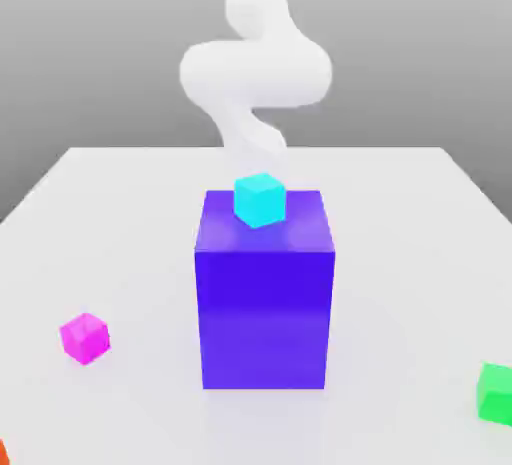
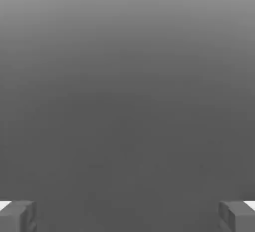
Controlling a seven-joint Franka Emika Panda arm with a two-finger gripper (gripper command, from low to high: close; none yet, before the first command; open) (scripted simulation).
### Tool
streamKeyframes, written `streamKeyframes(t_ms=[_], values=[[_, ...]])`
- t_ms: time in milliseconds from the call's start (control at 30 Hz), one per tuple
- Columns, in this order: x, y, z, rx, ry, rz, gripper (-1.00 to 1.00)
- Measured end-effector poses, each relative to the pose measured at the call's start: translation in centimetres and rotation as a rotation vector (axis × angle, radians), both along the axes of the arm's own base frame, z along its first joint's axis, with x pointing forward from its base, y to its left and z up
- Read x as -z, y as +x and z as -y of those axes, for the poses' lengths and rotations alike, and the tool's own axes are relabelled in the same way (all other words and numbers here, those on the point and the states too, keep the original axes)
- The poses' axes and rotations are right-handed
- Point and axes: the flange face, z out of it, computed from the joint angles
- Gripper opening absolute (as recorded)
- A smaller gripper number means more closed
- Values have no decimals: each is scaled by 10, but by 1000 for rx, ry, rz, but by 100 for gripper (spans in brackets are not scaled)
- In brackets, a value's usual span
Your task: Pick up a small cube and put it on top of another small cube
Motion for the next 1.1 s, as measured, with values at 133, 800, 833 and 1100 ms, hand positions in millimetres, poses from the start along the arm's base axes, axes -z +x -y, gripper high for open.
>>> streamKeyframes(t_ms=[133, 800, 833, 1100], values=[[90, 38, 53, 95, 36, -134, 0], [488, -74, 222, 545, 225, -688, 0], [499, -74, 223, 546, 224, -690, 0], [529, -76, 221, 547, 226, -693, -100]])
